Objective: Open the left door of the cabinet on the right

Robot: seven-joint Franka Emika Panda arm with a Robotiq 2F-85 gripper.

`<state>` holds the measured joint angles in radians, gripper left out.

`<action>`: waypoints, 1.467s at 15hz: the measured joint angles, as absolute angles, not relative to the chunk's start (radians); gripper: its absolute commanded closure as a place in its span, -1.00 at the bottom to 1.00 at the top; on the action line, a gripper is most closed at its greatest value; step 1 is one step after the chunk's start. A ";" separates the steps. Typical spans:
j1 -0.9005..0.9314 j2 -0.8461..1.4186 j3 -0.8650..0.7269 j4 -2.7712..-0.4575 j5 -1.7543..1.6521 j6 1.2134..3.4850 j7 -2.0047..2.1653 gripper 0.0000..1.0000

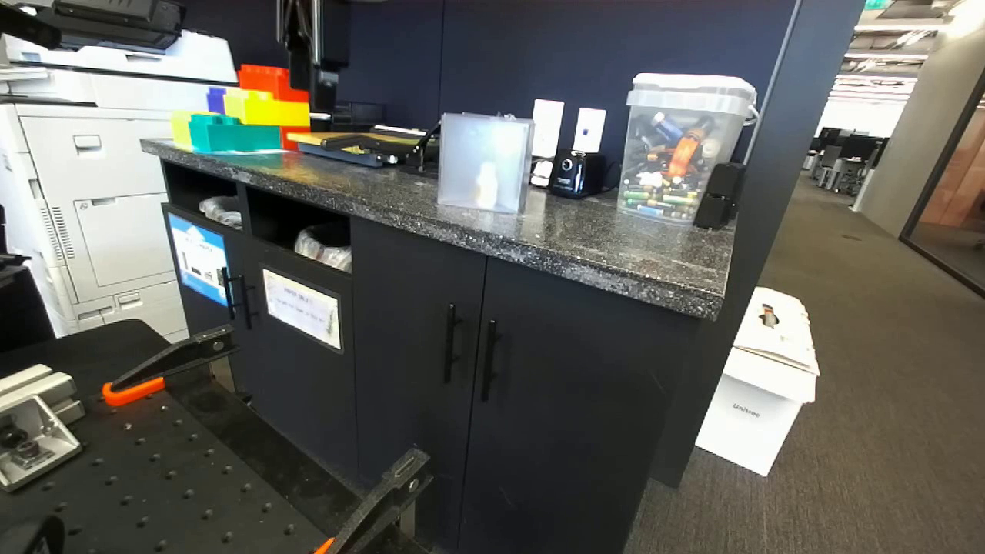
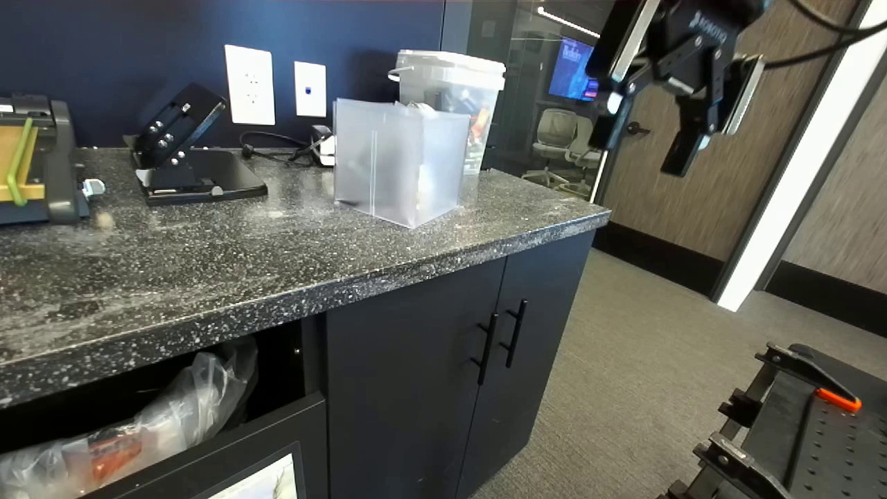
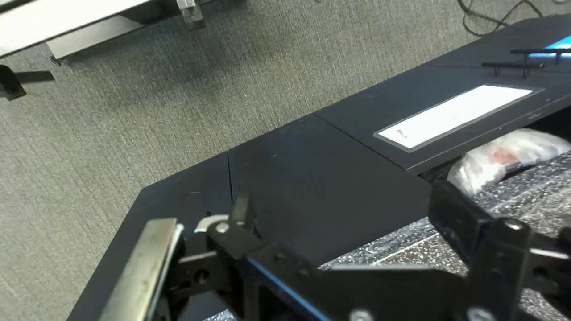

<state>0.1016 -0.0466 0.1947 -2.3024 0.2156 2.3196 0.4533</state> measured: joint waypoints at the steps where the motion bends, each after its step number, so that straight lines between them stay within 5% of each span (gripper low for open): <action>1: 0.102 -0.006 0.193 -2.311 0.195 2.380 0.467 -1.00; 11: 0.258 0.445 -0.020 -2.272 -0.126 2.806 0.754 -1.00; 22: 0.593 0.876 -0.332 -2.027 -0.130 2.942 0.885 -1.00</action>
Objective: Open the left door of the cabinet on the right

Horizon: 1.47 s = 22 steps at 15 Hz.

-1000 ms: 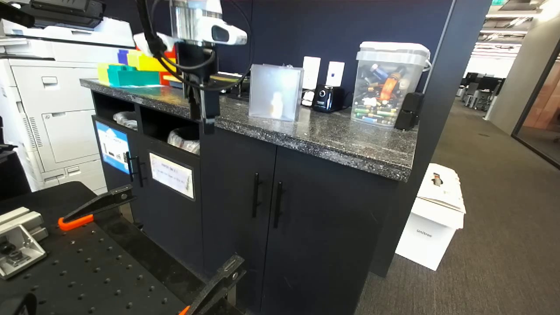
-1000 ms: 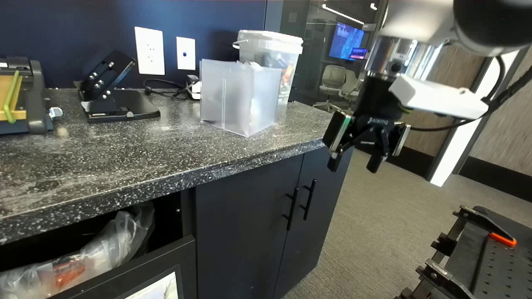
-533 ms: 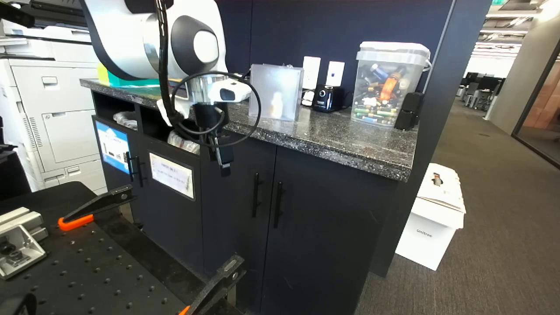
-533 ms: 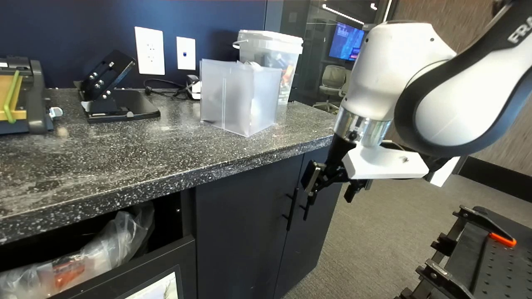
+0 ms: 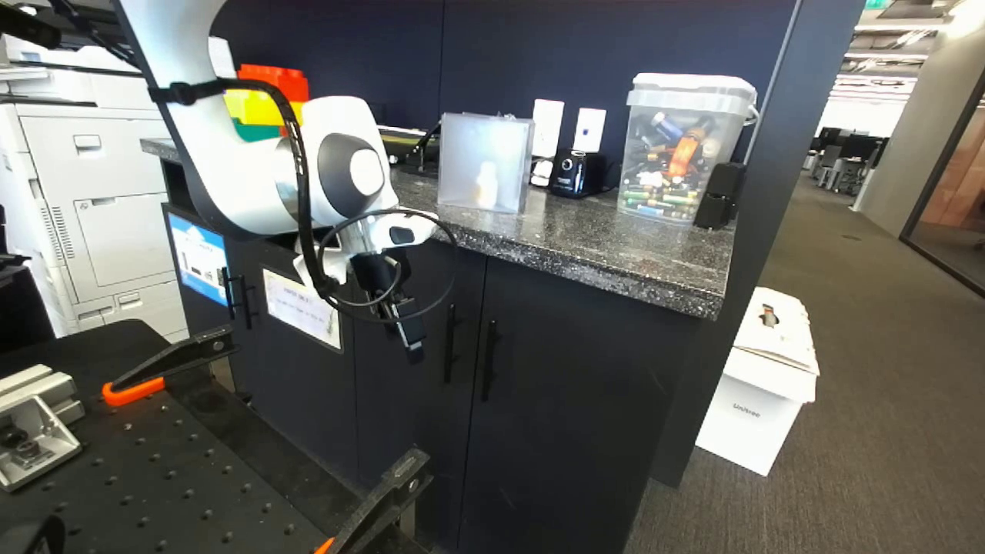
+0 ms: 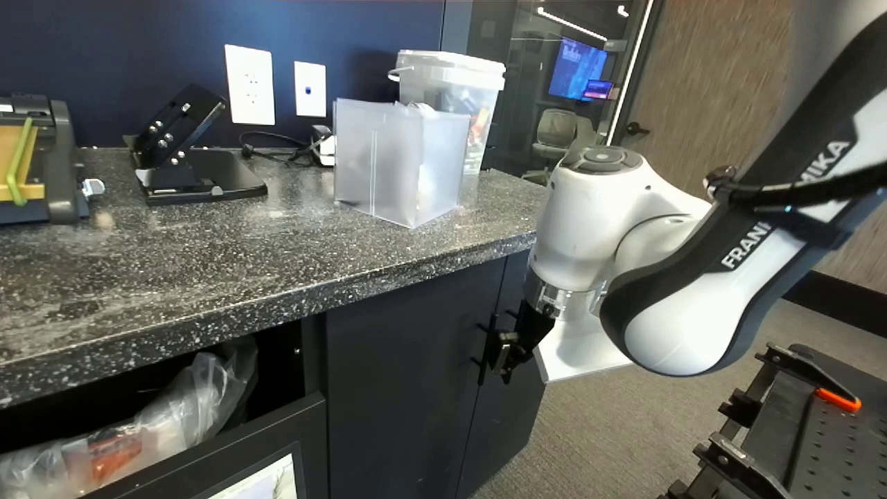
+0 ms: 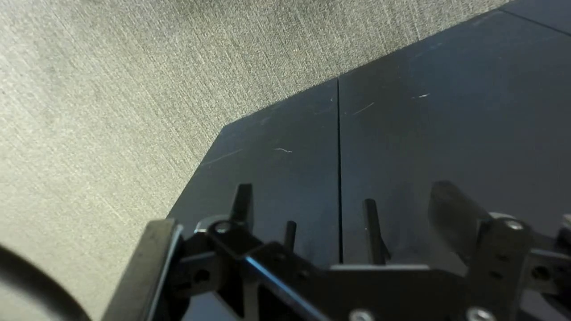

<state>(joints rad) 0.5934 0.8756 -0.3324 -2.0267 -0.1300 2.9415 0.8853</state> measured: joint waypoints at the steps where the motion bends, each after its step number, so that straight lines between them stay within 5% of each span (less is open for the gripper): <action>1: 0.611 0.909 -0.351 -2.001 -0.127 2.949 0.896 -1.00; 17: 0.696 1.169 -0.481 -1.776 0.072 3.096 0.910 -0.97; 18: 0.702 1.182 -0.488 -1.762 0.075 3.097 0.910 -0.48; 20: 0.725 1.213 -0.502 -1.733 0.088 3.101 0.910 -0.43; 22: 0.754 1.241 -0.520 -1.714 0.105 3.101 0.911 -0.10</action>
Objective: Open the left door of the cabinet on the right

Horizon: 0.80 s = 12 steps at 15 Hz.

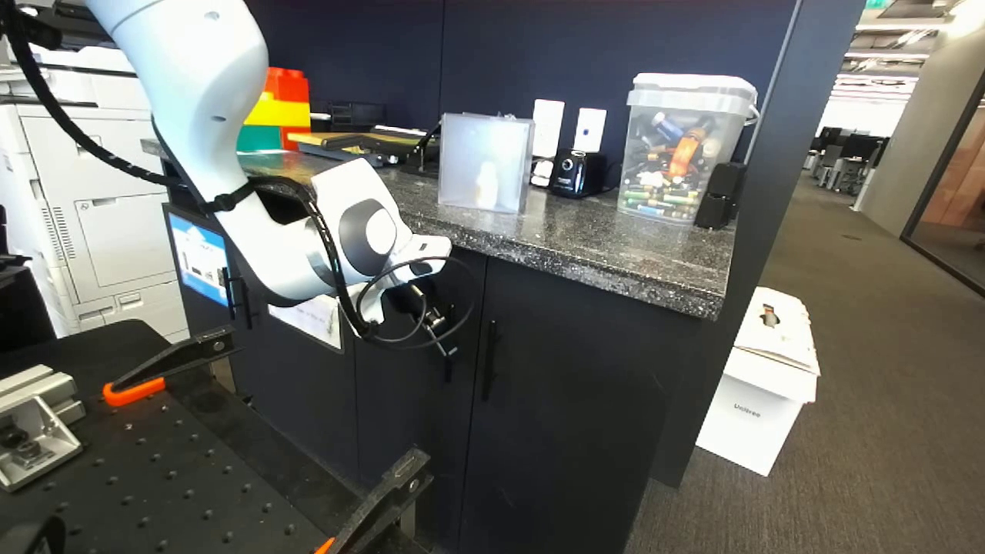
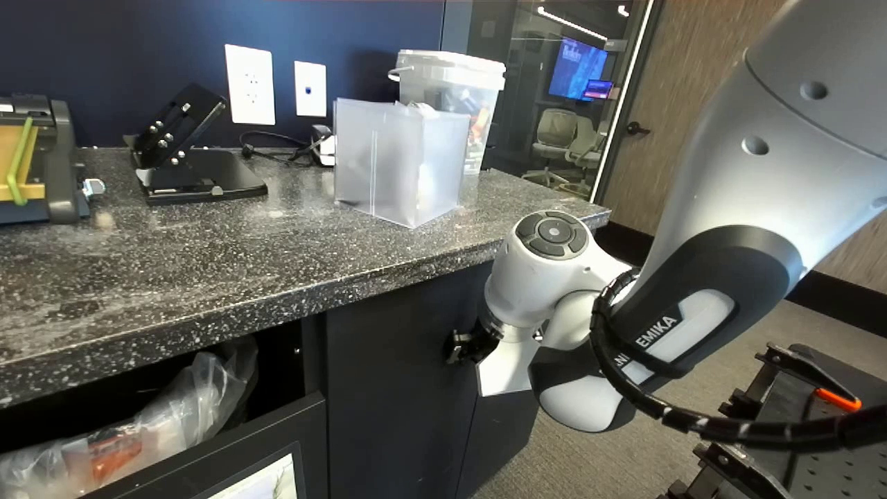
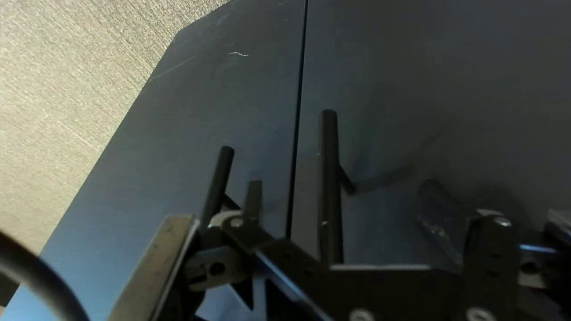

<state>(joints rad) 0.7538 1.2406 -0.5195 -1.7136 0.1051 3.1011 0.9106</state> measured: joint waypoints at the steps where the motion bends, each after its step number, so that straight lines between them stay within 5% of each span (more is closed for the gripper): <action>1: 0.768 1.253 -0.529 -1.705 0.113 3.102 0.911 0.04; 8: 0.831 1.310 -0.586 -1.703 0.165 3.126 0.912 0.98; 12: 0.846 1.322 -0.599 -1.719 0.194 3.155 0.912 0.92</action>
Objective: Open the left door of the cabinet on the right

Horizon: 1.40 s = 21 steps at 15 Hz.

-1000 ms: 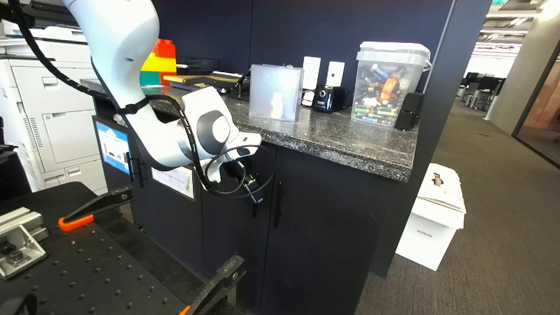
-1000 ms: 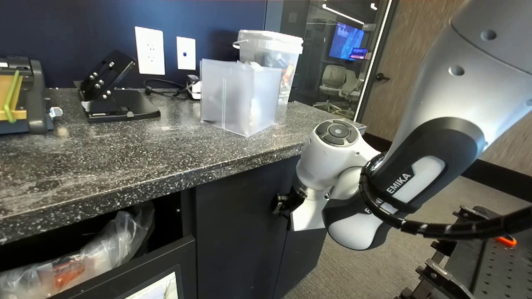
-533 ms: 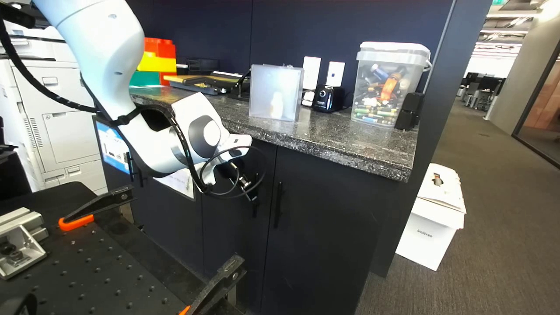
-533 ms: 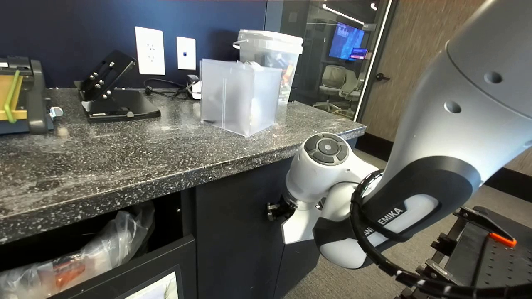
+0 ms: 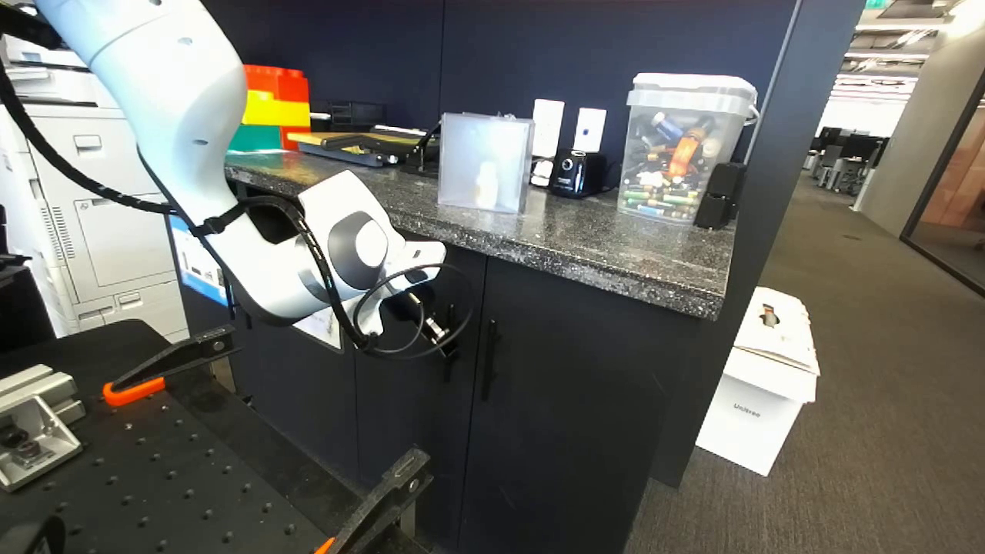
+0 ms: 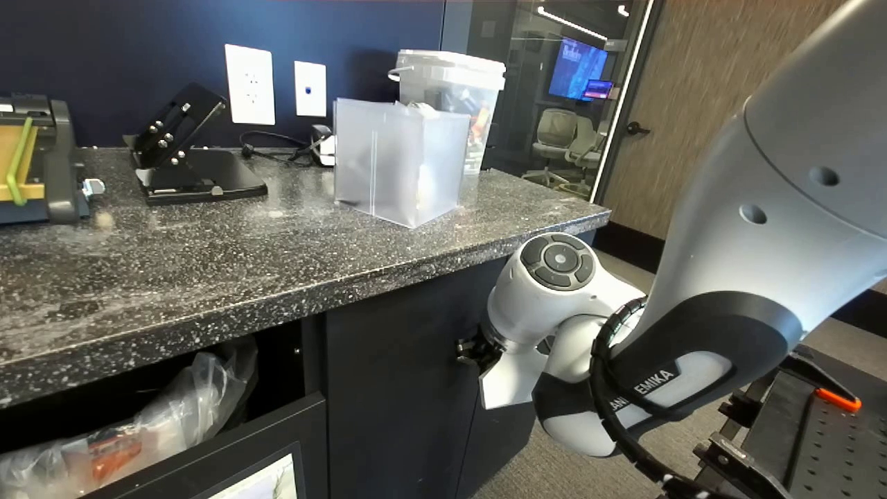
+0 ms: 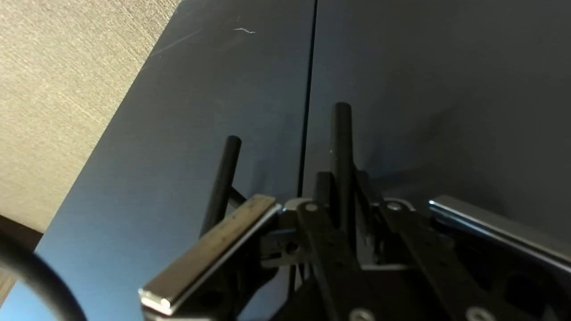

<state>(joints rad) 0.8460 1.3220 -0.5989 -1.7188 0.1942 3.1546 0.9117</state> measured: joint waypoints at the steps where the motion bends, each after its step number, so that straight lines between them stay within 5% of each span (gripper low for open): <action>1: 0.846 1.315 -0.596 -1.721 0.195 3.140 0.910 0.92; 12: 0.950 1.104 -0.504 -2.028 0.187 3.097 1.030 0.92; 21: 0.745 0.955 -0.295 -2.123 0.181 3.135 0.875 0.92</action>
